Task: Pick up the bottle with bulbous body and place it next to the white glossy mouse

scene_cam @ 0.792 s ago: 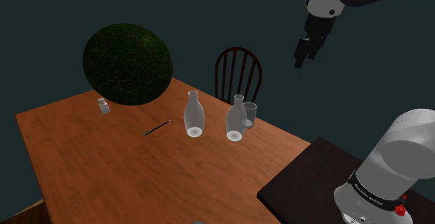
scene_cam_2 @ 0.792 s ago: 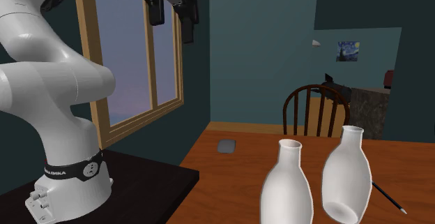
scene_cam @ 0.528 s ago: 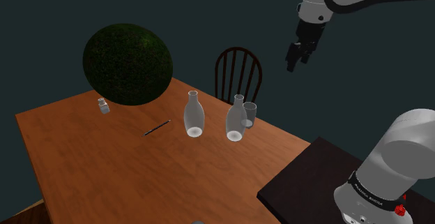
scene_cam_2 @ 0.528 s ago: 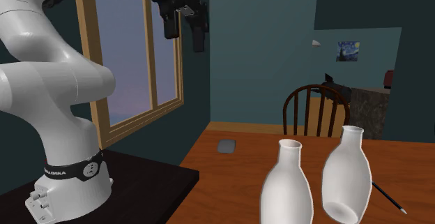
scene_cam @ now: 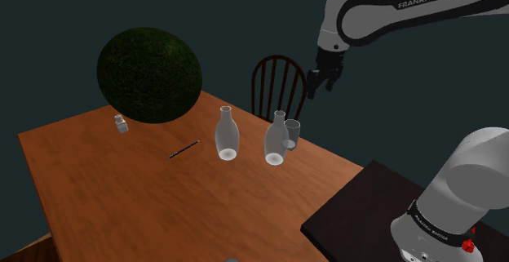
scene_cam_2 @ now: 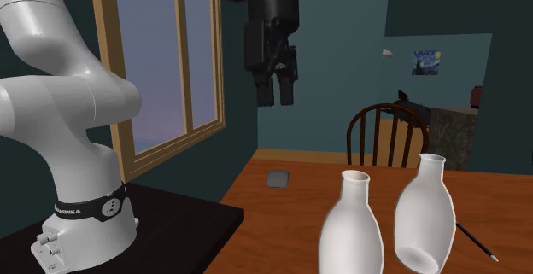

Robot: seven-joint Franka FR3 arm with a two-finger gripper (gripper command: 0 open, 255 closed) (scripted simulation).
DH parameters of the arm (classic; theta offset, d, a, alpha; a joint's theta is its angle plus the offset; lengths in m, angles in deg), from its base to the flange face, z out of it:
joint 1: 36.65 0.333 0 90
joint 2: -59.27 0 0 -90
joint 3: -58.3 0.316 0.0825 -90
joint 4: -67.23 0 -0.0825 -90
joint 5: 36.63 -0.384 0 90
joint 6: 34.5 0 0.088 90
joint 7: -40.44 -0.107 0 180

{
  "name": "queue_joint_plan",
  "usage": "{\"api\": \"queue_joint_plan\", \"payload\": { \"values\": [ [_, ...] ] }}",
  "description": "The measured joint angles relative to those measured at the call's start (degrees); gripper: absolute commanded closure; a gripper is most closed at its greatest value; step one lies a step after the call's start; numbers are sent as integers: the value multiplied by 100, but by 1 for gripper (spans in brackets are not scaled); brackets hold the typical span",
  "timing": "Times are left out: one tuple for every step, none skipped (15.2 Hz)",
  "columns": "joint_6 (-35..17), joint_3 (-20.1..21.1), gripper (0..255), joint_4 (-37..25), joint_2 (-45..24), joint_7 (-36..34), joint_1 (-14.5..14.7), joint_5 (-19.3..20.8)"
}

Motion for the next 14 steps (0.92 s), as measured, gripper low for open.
{"api": "queue_joint_plan", "payload": {
  "values": [
    [-171,57,0,-21,-203,-111,7,-28],
    [-378,106,0,-48,-446,-215,5,-45],
    [-504,139,0,-139,-669,-296,-1,-59],
    [-674,155,0,-148,-859,-357,-11,-70],
    [-760,180,0,-241,-1040,-431,-15,-82],
    [-917,204,0,-292,-1254,-506,-21,-84],
    [-1038,252,0,-414,-1498,-616,-13,-86],
    [-1179,271,0,-449,-1682,-688,-16,-90],
    [-1294,300,0,-539,-1889,-778,-11,-88],
    [-1453,337,0,-565,-2083,-887,3,-85],
    [-1540,350,0,-724,-2330,-957,-2,-66],
    [-1590,358,0,-792,-2451,-1002,1,-61],
    [-1656,367,0,-786,-2511,-1034,7,-58],
    [-1729,370,0,-782,-2581,-1055,8,-45]
  ]
}}
